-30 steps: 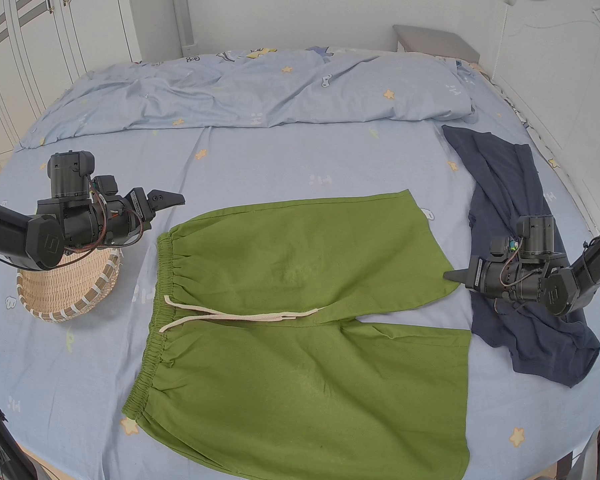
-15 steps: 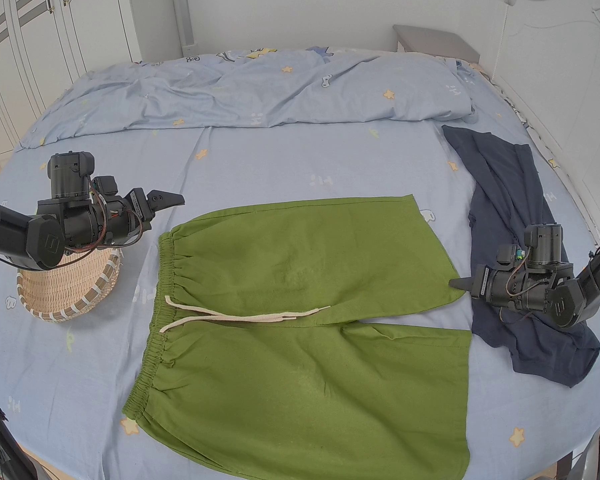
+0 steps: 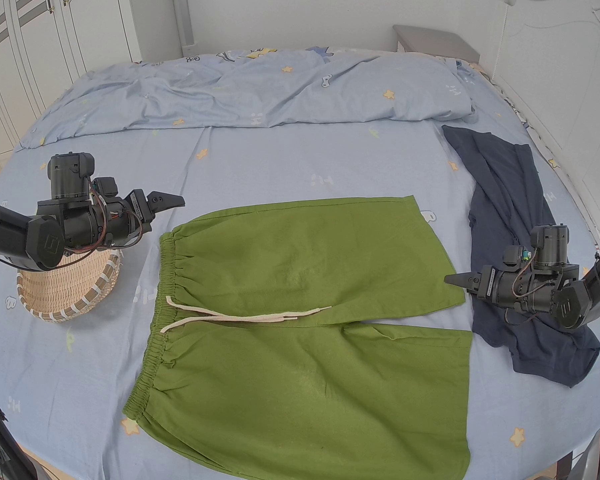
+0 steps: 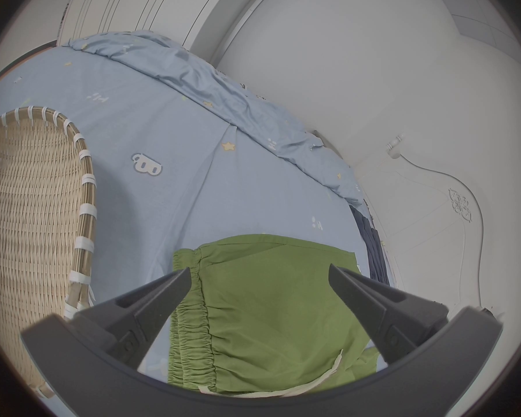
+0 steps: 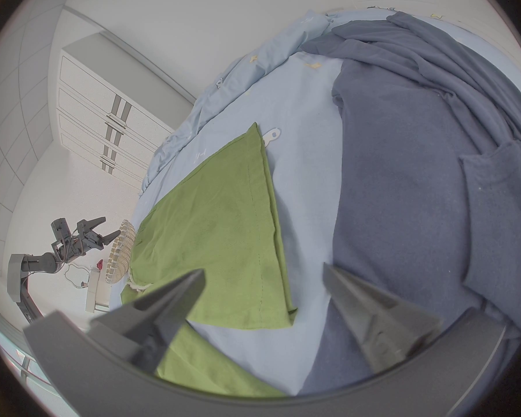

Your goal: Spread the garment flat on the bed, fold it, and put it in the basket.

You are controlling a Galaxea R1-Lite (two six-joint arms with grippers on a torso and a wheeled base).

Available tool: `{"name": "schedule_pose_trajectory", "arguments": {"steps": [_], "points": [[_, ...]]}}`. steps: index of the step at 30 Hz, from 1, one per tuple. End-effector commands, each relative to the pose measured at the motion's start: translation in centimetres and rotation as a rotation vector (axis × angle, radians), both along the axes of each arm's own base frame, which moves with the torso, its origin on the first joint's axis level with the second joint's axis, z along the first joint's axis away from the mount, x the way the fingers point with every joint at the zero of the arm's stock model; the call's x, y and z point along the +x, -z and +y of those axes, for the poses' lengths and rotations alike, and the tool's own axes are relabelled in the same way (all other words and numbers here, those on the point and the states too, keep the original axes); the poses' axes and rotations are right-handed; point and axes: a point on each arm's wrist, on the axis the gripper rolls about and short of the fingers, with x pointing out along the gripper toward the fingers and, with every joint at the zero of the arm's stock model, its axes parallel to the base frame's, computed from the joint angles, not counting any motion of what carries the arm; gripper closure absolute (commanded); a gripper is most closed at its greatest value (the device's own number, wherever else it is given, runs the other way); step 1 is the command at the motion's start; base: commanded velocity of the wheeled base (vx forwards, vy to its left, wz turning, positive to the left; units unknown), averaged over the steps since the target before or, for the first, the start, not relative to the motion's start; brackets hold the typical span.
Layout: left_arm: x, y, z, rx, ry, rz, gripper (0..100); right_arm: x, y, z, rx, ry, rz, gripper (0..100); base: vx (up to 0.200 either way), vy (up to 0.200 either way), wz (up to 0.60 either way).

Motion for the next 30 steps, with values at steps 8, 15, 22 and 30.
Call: {"name": "schedule_pose_trajectory", "arguments": {"steps": [8,15,22,30], "points": [[-5.9,-2.1,-1.7,-0.103,0.111,0.095,0,-5.3,-3.3,-3.0,0.015,0.076,-0.068,0,0.0,0.0,0.0],[-13.2,0.4,-1.3,-0.136,0.18,0.21,0,-8.4,-2.4,-2.7,0.04,0.02,-0.016,0,0.0,0.0,0.0],[-19.5,4.9,-0.5,-0.142,0.148,0.364,0,-9.5,-2.8,-1.6,0.034,-0.031,-0.037,0,0.0,0.0,0.0],[-23.1,8.1,0.1,-0.105,0.145,0.425,0,-10.2,-3.0,-1.1,0.034,-0.054,-0.041,0,0.0,0.0,0.0]]}}
